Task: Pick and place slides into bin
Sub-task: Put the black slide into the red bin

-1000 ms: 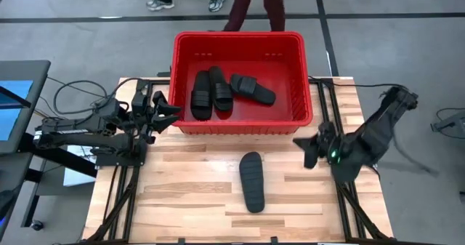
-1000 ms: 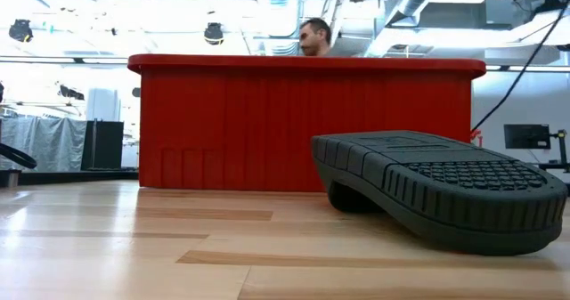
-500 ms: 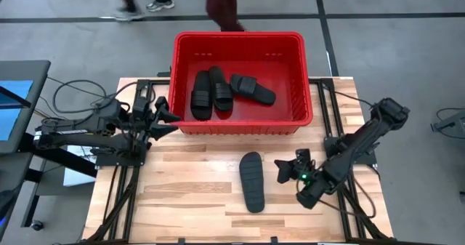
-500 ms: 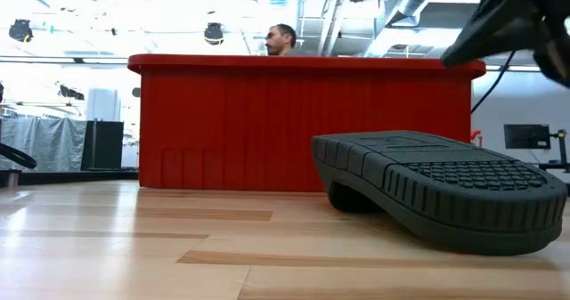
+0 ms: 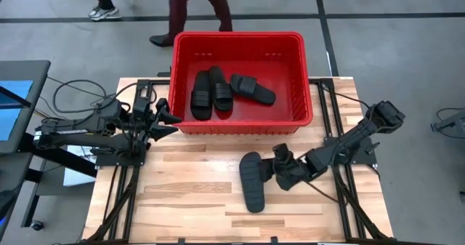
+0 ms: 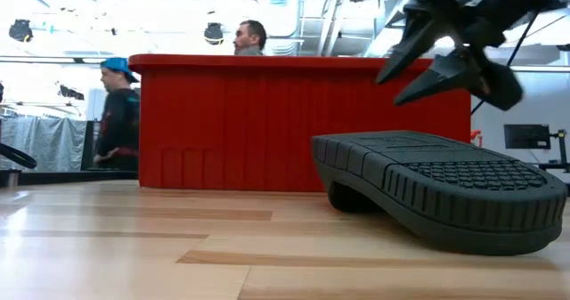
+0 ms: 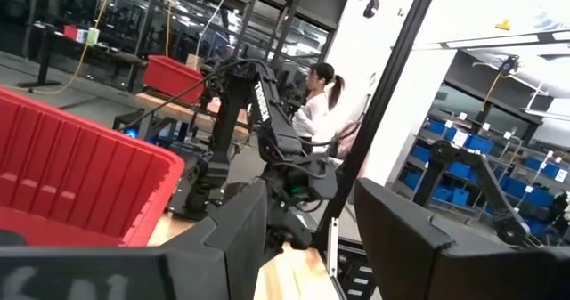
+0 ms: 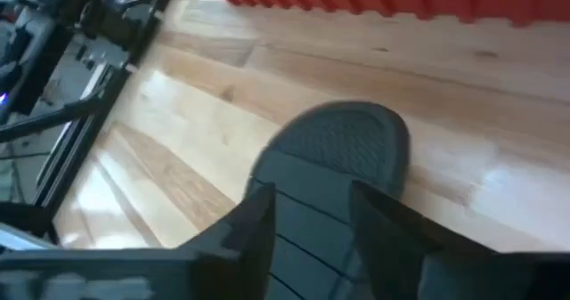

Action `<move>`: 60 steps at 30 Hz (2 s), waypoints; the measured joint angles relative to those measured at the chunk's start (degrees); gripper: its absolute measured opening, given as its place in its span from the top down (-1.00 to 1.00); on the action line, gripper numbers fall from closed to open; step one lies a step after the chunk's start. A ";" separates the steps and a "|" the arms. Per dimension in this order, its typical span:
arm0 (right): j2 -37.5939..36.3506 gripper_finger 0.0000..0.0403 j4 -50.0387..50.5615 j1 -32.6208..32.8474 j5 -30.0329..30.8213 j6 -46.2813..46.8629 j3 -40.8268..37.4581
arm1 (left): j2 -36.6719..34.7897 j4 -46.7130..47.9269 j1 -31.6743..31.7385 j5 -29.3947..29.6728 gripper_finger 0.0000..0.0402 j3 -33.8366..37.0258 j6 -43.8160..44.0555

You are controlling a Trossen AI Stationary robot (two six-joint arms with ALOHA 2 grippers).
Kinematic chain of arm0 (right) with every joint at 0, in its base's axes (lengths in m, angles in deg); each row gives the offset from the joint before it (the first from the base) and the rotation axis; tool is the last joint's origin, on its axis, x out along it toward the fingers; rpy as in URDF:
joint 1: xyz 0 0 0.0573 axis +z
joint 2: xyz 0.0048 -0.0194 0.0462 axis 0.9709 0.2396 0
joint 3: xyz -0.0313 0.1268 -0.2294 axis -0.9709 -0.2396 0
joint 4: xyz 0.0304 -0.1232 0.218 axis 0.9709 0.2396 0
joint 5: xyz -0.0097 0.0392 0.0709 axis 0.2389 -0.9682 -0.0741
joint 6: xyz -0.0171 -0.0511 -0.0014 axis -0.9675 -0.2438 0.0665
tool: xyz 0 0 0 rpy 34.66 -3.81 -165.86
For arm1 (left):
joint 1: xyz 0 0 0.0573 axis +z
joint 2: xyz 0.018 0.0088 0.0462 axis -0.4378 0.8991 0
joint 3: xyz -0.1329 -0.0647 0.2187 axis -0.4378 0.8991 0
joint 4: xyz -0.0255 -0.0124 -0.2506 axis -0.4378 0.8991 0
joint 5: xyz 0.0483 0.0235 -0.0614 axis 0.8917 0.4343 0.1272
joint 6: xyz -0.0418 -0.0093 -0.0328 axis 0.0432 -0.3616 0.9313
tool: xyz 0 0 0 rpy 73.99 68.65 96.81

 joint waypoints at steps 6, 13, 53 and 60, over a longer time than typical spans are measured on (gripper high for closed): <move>-0.45 0.02 -0.77 -2.90 -5.63 -3.83 0.02 | 0.00 0.00 0.00 -1.00 0.19 0.00 0.04; 0.03 -0.23 2.10 -4.42 -8.96 -4.43 0.02 | 0.00 1.46 0.00 -1.02 0.19 -0.02 1.32; 0.11 -0.24 -7.59 -12.74 -22.53 -12.74 -6.32 | 0.00 2.38 0.00 -1.74 0.19 -0.02 1.38; 0.11 -0.24 -11.88 -12.79 -22.96 -12.94 -8.55 | 0.00 2.37 0.00 -1.87 0.19 -0.02 1.42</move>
